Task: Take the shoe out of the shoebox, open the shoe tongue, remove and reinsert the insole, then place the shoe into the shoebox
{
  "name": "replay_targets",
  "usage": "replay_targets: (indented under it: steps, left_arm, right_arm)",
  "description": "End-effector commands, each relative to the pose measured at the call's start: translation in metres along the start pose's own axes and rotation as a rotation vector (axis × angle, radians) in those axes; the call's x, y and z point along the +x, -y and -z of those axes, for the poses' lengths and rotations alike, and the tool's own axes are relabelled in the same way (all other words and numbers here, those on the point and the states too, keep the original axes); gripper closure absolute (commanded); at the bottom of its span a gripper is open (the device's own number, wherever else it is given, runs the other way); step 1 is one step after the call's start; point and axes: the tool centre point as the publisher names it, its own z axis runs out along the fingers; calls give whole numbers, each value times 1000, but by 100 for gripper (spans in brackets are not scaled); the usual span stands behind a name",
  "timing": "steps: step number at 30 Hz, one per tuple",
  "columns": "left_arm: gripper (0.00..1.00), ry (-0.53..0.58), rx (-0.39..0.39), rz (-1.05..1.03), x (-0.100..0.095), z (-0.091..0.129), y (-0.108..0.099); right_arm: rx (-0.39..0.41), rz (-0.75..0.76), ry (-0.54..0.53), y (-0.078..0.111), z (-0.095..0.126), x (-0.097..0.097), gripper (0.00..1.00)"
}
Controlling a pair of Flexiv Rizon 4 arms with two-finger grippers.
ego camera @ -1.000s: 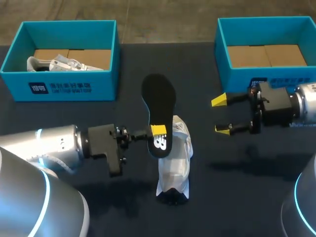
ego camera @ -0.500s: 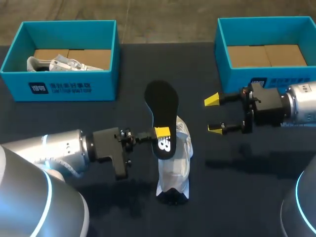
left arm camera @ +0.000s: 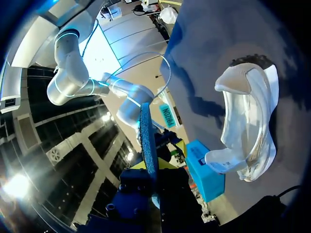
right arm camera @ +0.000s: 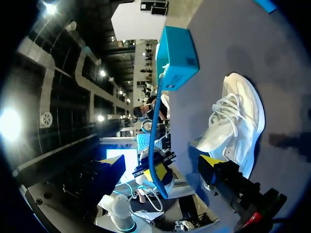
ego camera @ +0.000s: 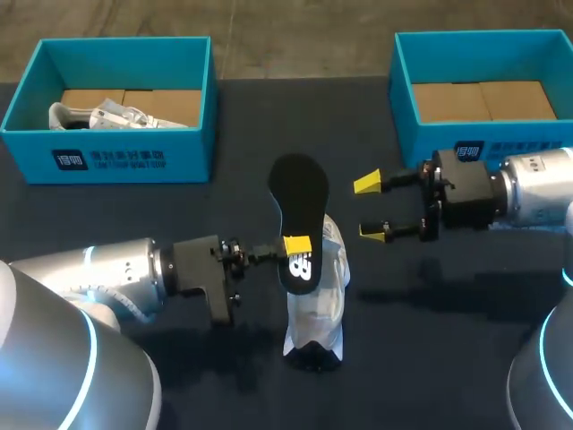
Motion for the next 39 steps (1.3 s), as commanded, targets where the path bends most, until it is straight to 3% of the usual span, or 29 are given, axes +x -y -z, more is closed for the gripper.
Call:
replay_targets:
  steps: [1, 9, 14, 17, 20, 33, 39]
  left_arm:
    - [100, 2, -1, -4, 5, -7, -3]
    - [100, -8, -14, -6, 13, -18, -4]
    - [100, -13, -7, -13, 15, -21, -8]
    - [100, -16, -9, -17, 15, -22, -10]
    - [100, -18, -10, -18, 17, -24, -10]
    - [100, -29, 6, -29, 25, -30, -10]
    - [100, -30, 19, -42, 25, -32, -8]
  right_arm:
    - [17, 16, -7, -12, -18, -1, 0]
    - [30, 51, -27, -12, -28, 2, 6]
    - [34, 65, -23, -9, -30, 5, 24]
    - [33, 71, -22, -7, -29, 5, 42]
    - [31, 72, -24, -6, -29, 5, 51]
    - [61, 72, -32, -3, -42, 9, 54]
    - [79, 74, -34, -3, -49, 11, 60]
